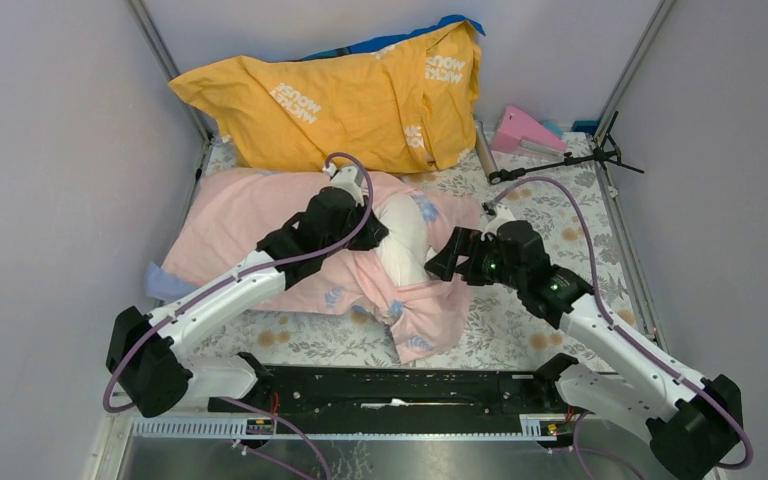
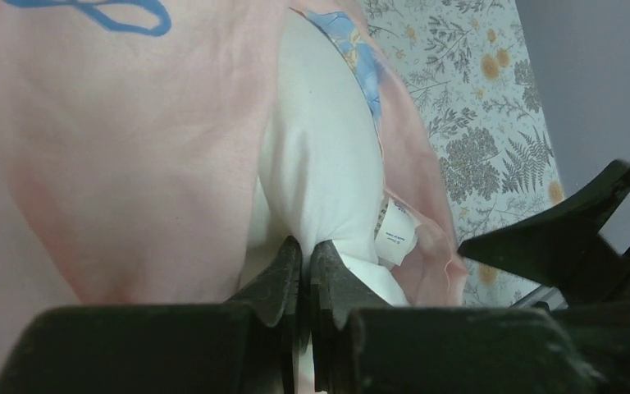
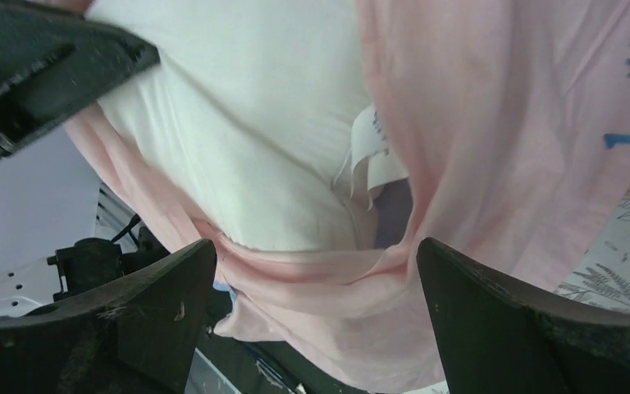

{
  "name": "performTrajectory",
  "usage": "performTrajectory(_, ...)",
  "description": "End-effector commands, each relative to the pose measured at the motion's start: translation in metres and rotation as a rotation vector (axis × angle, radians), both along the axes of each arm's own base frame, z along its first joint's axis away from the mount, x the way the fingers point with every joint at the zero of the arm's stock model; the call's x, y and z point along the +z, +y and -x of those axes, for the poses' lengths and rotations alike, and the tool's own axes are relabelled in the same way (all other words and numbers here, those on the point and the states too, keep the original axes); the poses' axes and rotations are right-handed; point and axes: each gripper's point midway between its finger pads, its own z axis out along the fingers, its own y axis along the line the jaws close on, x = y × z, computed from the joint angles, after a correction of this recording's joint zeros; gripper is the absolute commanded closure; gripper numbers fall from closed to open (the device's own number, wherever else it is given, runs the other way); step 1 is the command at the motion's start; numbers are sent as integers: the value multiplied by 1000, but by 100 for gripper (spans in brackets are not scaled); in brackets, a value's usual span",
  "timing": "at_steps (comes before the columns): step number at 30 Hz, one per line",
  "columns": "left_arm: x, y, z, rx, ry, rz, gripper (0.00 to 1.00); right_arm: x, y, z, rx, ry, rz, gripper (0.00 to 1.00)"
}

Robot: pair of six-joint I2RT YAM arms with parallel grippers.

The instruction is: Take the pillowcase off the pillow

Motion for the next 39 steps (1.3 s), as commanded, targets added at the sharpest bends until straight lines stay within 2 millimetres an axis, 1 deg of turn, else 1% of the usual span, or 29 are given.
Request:
performTrajectory(1,77,-19,-24,-15,-187,132,100,-35,9,12,0,110,25,1)
performTrajectory(3,88,-17,-30,1,-216,113,100,-66,14,24,13,190,27,0)
performTrajectory(5,103,-11,-37,32,-254,86,100,-95,16,37,21,257,13,0)
performTrajectory(7,119,-6,-42,57,-291,68,100,-117,16,48,23,301,0,0)
performTrajectory(9,136,0,-46,82,-327,58,100,-128,13,52,16,319,3,0)
performTrajectory(10,141,3,-47,94,-340,52,100,-134,9,54,6,324,15,0)
performTrajectory(14,161,17,-47,147,-380,52,100,-148,-5,51,-34,294,77,0)
performTrajectory(18,177,22,-38,140,-399,84,100,-155,-13,46,-51,271,141,0)
performTrajectory(22,196,26,-20,104,-408,135,100,-153,-16,36,-73,238,170,0)
performTrajectory(26,222,37,-1,92,-435,187,100,-155,-22,29,-111,219,197,0)
performTrajectory(28,231,44,7,91,-449,201,100,-155,-23,27,-117,219,200,0)
performTrajectory(30,235,49,13,92,-454,202,100,-157,-28,23,-143,208,216,2)
performTrajectory(34,233,55,18,94,-453,193,100,-154,-29,21,-143,193,219,11)
performTrajectory(37,227,53,18,86,-442,189,100,-146,-27,18,-125,155,211,18)
performTrajectory(39,226,49,22,59,-436,198,100,-139,-27,16,-113,121,212,20)
